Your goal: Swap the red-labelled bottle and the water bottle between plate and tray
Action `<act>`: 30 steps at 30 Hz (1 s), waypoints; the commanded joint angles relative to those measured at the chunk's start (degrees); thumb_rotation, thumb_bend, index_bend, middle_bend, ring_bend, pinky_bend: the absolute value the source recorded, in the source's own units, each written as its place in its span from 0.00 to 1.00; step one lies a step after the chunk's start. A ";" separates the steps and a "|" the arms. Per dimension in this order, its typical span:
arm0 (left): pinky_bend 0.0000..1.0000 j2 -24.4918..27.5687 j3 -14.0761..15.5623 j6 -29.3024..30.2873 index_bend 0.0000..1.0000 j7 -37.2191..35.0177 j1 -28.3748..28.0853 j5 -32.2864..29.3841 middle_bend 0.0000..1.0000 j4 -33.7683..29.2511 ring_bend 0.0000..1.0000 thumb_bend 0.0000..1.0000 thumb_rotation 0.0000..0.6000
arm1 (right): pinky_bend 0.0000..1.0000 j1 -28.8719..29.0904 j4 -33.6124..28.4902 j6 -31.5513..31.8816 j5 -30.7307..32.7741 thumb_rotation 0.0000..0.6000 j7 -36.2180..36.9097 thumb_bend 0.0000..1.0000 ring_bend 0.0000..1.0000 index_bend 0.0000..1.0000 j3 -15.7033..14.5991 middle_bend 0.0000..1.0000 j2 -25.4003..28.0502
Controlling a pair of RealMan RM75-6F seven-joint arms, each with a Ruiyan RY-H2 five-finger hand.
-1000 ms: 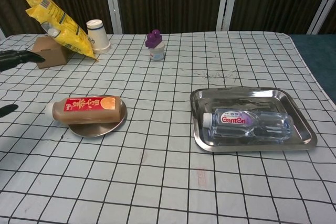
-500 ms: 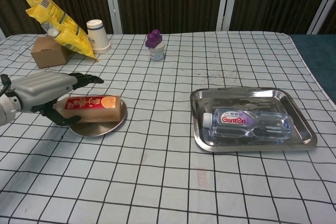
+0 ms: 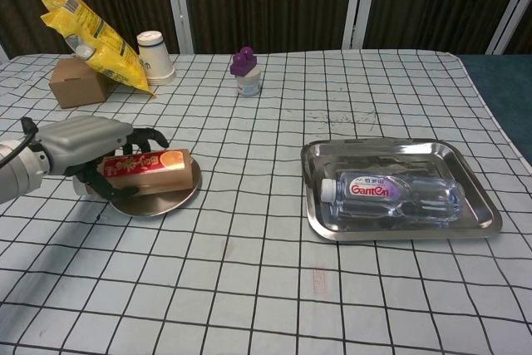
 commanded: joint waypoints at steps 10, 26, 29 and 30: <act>0.85 -0.03 -1.58 3.68 0.51 -9.25 -3.97 8.39 0.70 3.87 0.77 0.47 1.00 | 0.00 0.42 0.17 -0.94 2.48 1.00 0.30 0.11 0.00 0.00 1.12 0.00 0.00; 0.66 -22.64 -2.39 -8.47 0.44 -39.41 -26.17 16.25 0.60 53.51 0.63 0.45 1.00 | 0.00 1.85 3.30 -4.26 10.25 1.00 3.27 0.11 0.00 0.00 4.65 0.00 -0.06; 0.50 -25.43 -1.05 -7.66 0.22 -42.30 -26.72 16.98 0.50 58.34 0.51 0.44 1.00 | 0.00 2.26 3.62 -5.04 10.79 1.00 3.90 0.11 0.00 0.00 4.89 0.00 -0.11; 0.44 -26.06 -0.83 -7.64 0.11 -42.91 -26.81 16.98 0.42 59.37 0.45 0.44 1.00 | 0.00 2.31 3.55 -4.94 10.56 1.00 4.18 0.11 0.00 0.00 4.90 0.00 -0.16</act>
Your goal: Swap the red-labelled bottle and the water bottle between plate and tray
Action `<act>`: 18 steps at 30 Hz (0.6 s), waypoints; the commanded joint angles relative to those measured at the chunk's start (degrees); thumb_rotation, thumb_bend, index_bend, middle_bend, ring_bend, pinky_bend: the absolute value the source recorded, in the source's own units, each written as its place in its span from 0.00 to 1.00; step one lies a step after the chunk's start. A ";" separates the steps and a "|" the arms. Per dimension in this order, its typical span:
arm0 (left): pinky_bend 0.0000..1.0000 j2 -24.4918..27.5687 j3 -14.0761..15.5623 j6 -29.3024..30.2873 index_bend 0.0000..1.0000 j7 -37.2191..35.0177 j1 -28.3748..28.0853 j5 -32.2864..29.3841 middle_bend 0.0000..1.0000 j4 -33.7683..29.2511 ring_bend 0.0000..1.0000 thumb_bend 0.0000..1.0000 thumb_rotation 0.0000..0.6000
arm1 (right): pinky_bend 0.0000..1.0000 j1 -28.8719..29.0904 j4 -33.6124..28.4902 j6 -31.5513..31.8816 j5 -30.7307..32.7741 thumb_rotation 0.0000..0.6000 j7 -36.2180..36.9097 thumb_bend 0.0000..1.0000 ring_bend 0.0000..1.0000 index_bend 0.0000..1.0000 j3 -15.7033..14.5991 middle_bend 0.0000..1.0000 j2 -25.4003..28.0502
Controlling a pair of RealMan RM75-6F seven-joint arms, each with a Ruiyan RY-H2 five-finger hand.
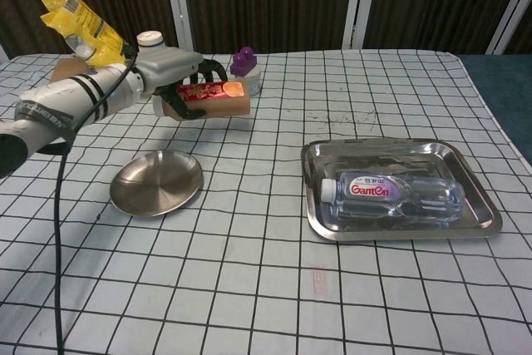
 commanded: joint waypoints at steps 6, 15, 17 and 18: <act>0.22 -7.08 2.36 -0.32 0.00 -7.73 -3.06 1.05 0.04 9.31 0.08 0.40 1.00 | 0.00 -0.08 0.08 1.59 -3.18 1.00 2.39 0.11 0.00 0.00 -0.77 0.00 -0.10; 0.17 0.56 1.12 4.45 0.00 0.03 0.75 -1.87 0.00 -5.03 0.01 0.36 1.00 | 0.00 -0.42 -1.81 3.96 -9.51 1.00 3.22 0.11 0.00 0.00 -3.29 0.00 -0.16; 0.16 5.50 1.37 7.70 0.00 4.02 3.53 -2.14 0.00 -13.61 0.00 0.36 1.00 | 0.00 -0.48 -1.93 4.74 -10.87 1.00 3.82 0.11 0.00 0.00 -3.62 0.00 -0.66; 0.16 8.26 1.98 9.95 0.00 5.95 5.40 -1.84 0.00 -18.47 0.00 0.36 1.00 | 0.00 -0.30 -1.77 4.82 -11.40 1.00 4.11 0.11 0.00 0.00 -3.65 0.00 -1.25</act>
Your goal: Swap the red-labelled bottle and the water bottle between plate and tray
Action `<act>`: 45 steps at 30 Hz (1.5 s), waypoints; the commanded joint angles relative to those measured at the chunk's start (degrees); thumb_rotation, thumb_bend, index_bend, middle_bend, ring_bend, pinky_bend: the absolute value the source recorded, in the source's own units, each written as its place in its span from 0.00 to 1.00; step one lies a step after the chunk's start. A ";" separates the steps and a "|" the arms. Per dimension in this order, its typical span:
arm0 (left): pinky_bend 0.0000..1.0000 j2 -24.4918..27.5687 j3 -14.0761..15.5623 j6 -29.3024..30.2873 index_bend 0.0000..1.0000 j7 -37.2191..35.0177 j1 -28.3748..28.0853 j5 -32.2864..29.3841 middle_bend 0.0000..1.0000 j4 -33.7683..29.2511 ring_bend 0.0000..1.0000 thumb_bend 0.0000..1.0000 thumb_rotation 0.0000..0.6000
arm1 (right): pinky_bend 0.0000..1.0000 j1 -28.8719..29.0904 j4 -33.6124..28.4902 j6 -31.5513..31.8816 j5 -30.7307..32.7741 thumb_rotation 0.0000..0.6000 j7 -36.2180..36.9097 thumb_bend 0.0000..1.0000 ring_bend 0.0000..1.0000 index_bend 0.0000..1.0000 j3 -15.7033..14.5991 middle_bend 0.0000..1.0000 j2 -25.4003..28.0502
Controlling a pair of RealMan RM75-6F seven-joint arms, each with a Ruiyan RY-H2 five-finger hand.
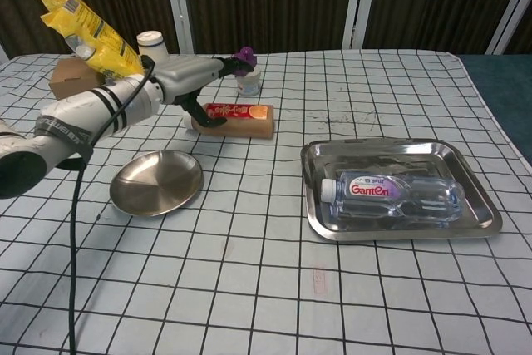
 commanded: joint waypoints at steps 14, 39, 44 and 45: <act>0.09 30.36 19.96 40.45 0.00 31.15 42.09 3.73 0.01 -47.47 0.00 0.38 1.00 | 0.08 14.16 -4.98 -18.05 8.42 1.00 -11.05 0.28 0.00 0.12 6.98 0.06 -13.12; 0.08 32.43 14.06 45.18 0.00 19.95 48.09 6.46 0.01 -43.19 0.00 0.39 1.00 | 0.35 25.77 5.78 -23.93 37.82 1.00 -34.29 0.35 0.25 0.47 11.09 0.36 -26.40; 0.08 32.58 13.89 44.72 0.00 19.70 48.19 6.55 0.01 -43.46 0.00 0.39 1.00 | 0.55 26.14 6.86 -24.11 38.03 1.00 -33.88 0.36 0.39 0.56 10.83 0.45 -26.70; 0.08 32.61 13.85 44.63 0.00 19.61 48.20 6.53 0.01 -43.50 0.00 0.39 1.00 | 0.66 26.18 6.91 -24.21 38.13 1.00 -33.72 0.37 0.48 0.63 10.83 0.51 -26.68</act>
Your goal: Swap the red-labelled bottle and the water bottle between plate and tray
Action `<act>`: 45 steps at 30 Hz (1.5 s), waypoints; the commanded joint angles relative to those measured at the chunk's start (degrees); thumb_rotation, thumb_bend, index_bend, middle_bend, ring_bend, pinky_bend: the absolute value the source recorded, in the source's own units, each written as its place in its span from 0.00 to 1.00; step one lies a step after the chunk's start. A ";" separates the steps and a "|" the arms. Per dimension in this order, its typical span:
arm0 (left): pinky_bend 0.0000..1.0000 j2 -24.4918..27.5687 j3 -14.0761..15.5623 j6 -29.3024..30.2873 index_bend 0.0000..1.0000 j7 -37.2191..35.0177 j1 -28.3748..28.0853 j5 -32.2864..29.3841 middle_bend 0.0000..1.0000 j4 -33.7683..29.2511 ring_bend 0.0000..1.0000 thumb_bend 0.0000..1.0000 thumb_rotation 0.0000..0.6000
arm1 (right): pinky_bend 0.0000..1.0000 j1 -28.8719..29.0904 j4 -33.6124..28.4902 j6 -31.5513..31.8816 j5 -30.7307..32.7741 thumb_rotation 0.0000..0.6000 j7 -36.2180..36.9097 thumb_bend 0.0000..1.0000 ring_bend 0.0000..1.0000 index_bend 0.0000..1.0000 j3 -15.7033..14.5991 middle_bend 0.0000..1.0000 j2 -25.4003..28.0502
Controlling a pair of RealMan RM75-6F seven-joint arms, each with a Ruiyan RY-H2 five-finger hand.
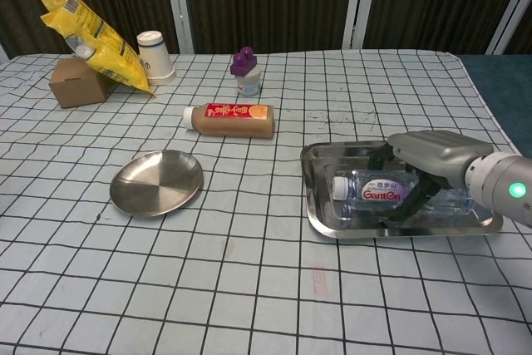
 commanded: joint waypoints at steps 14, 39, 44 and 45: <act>0.08 0.71 -2.55 -1.44 0.00 -1.70 0.14 0.13 0.01 -0.22 0.00 0.39 1.00 | 1.00 1.56 -19.96 6.82 -10.10 1.00 -3.08 0.41 0.82 0.90 -0.43 0.72 7.75; 0.08 3.39 -3.51 4.74 0.00 -4.07 3.14 4.61 0.02 -1.91 0.00 0.38 1.00 | 0.33 14.83 -6.58 6.33 3.60 1.00 -21.40 0.31 0.09 0.04 -1.83 0.14 -18.23; 0.08 3.57 -3.61 4.16 0.00 -4.00 3.24 4.63 0.02 -2.17 0.00 0.39 1.00 | 0.25 14.40 -9.72 6.43 3.50 1.00 -18.72 0.23 0.01 0.00 -1.03 0.06 -14.53; 0.08 3.55 -3.62 4.08 0.00 -3.82 3.27 4.71 0.02 -2.23 0.00 0.39 1.00 | 0.24 14.23 -10.09 6.87 3.48 1.00 -18.04 0.23 0.00 0.00 -0.47 0.06 -13.50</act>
